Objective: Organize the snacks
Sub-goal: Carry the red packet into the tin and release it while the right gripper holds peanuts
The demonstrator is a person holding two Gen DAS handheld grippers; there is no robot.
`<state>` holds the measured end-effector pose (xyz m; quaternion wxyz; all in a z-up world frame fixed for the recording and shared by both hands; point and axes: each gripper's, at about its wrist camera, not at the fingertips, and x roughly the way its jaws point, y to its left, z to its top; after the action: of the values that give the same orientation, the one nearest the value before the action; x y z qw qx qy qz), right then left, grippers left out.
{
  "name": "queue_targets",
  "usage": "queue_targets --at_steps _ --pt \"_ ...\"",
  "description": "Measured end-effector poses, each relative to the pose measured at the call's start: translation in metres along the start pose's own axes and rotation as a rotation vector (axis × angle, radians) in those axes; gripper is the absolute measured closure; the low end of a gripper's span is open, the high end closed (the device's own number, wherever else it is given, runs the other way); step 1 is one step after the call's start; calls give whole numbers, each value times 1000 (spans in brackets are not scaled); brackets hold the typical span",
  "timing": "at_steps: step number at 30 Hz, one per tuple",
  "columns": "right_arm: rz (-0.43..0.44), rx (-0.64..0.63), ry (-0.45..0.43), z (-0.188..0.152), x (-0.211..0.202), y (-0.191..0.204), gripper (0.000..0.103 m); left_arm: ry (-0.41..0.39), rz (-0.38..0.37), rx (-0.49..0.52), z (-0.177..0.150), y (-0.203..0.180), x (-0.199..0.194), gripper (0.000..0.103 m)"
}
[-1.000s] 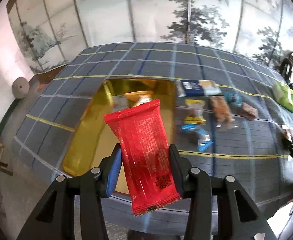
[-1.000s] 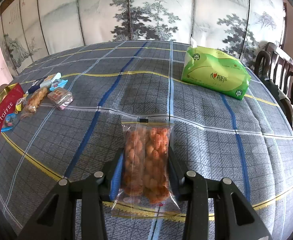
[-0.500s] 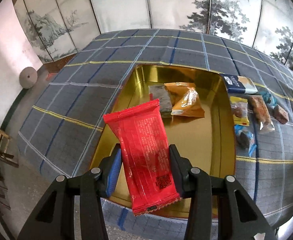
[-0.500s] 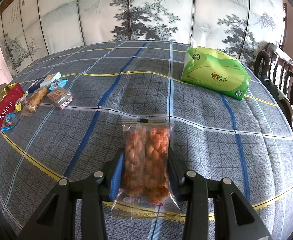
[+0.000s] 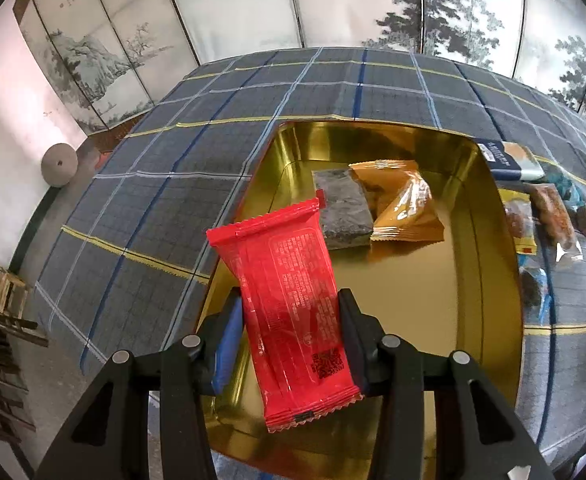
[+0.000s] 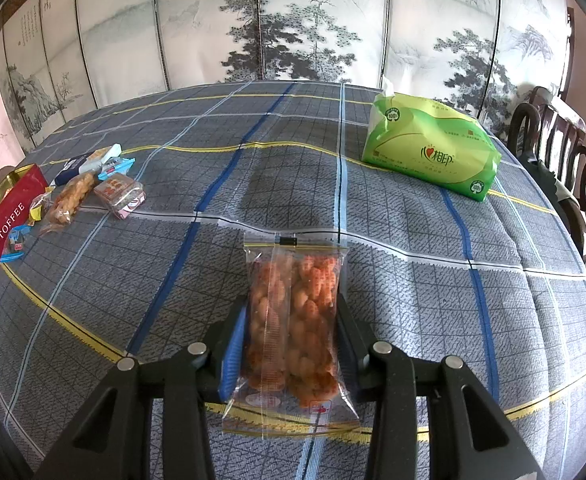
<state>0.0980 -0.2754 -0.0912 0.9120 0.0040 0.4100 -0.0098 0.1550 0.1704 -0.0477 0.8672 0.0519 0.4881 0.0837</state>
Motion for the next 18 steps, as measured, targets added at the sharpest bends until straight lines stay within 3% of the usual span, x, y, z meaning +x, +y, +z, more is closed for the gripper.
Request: queue_targets --at_steps 18 --pt "-1 -1 0 0 0 1 63 -12 23 58 10 -12 13 56"
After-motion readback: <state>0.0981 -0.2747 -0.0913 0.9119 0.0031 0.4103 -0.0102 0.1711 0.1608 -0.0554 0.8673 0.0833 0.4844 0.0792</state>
